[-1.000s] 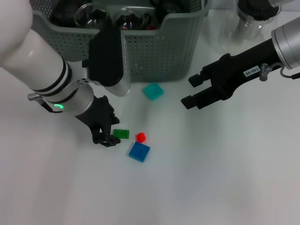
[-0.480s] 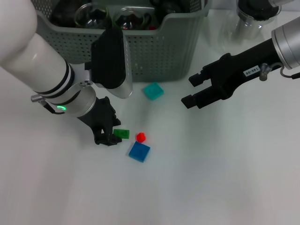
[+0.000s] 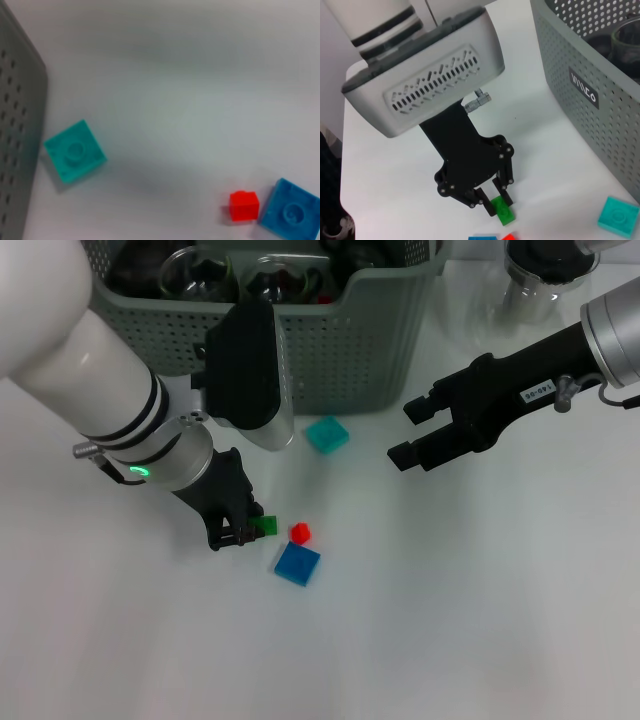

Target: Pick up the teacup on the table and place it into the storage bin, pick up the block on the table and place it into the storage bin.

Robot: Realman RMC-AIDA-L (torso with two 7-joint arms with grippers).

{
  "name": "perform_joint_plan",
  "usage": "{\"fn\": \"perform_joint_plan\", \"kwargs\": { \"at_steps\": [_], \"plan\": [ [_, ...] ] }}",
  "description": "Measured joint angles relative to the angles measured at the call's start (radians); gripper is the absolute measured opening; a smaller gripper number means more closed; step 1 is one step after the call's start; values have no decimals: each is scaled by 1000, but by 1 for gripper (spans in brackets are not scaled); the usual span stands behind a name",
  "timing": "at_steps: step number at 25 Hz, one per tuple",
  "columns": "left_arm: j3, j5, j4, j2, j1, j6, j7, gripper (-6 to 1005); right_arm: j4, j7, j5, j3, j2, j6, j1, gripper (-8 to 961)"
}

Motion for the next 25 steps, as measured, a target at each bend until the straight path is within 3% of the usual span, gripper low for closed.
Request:
{"fn": "perform_joint_plan", "kwargs": {
  "at_steps": [8,11,15,19,22,25],
  "plan": [
    [-31,-17,143,-1,63,83,-45,187,-1,0,0,2,0,-5,-4,767],
    [-102,-79,222,-2,98,139,-53,187,-5,0,0,2,-1,-6,-5,767],
    [-346,-287,326,3,117,264,-57,201,-7,0,0,2,0,-8,-4,766],
    [-615,-453,384,14,78,308,-111,215,-11,4,1,0,0,-8,0,766],
    [-717,-506,390,31,20,266,-150,226,-11,5,2,-2,0,-8,4,766],
    [-727,-466,340,61,-50,143,-217,236,-11,7,3,-2,0,-8,5,766]
  ]
}}
